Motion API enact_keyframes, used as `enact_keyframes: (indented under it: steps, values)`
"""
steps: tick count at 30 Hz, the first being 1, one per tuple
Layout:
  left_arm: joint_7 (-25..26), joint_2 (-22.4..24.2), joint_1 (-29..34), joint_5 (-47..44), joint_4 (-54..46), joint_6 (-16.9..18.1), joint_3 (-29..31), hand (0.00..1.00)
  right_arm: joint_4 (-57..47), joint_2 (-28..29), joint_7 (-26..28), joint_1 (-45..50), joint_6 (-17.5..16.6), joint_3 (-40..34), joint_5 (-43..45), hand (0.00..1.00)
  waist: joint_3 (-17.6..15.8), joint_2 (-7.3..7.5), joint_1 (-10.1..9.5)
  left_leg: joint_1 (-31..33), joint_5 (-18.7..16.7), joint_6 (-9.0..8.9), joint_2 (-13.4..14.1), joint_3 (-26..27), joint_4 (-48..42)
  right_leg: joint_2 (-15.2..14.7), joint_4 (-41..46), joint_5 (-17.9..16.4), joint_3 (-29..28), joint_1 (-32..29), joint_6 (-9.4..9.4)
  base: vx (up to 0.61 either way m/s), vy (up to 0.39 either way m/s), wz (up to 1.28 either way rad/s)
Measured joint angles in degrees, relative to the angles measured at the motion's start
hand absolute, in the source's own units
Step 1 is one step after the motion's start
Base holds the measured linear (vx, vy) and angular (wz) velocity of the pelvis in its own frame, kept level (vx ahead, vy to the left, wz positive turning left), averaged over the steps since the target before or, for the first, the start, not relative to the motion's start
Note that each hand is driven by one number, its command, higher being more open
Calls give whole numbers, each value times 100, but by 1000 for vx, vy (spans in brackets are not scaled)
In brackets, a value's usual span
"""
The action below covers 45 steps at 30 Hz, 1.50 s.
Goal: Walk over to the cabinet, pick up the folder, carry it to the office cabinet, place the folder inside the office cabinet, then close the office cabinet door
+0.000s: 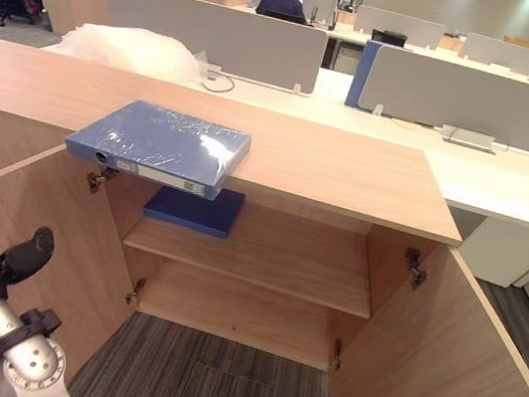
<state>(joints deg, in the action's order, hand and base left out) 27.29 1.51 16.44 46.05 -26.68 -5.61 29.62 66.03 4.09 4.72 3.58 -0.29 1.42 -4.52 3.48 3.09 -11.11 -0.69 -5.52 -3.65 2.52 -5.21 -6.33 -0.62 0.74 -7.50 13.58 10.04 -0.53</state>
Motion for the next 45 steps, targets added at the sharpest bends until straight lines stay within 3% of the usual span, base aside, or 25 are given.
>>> enact_keyframes:
  steps: [5,15,23,29,37,45]
  values:
    - [0,-707,-399,359,340,6,-119,100,79,-9,-3,-37,-115,11,-5,100,33,-73,27,-6,12,-20,44,129,35,54,3,11,-165,-111,87,16,-25,-14]
    - [-257,-1598,-516,471,1390,21,-157,100,189,-84,2,-53,-266,250,-19,100,71,-148,1,-61,26,-40,112,316,105,99,24,20,-432,-197,168,-12,-11,-12]
    - [-360,-2581,-960,530,1840,279,-393,100,216,-210,8,-48,-301,487,-228,100,106,-205,1,-116,90,-75,154,377,219,139,23,37,-511,-238,201,-26,-14,-4]
    - [-497,-2953,-1323,635,2424,592,-756,100,216,-302,45,-39,-314,491,-450,100,177,-330,22,-253,212,-88,182,480,497,161,33,59,-603,-285,229,-3,-13,-8]
    - [-744,-3556,-1508,623,2956,917,-1301,100,215,-460,94,-16,-330,490,-449,100,178,-331,49,-360,281,-70,183,602,676,152,38,75,-695,-300,208,6,2,-6]
    - [-984,-3742,-1716,602,3403,1191,-1904,100,213,-467,96,-26,-339,478,-449,100,175,-336,118,-364,326,-44,159,627,719,128,36,104,-721,-337,167,0,0,0]
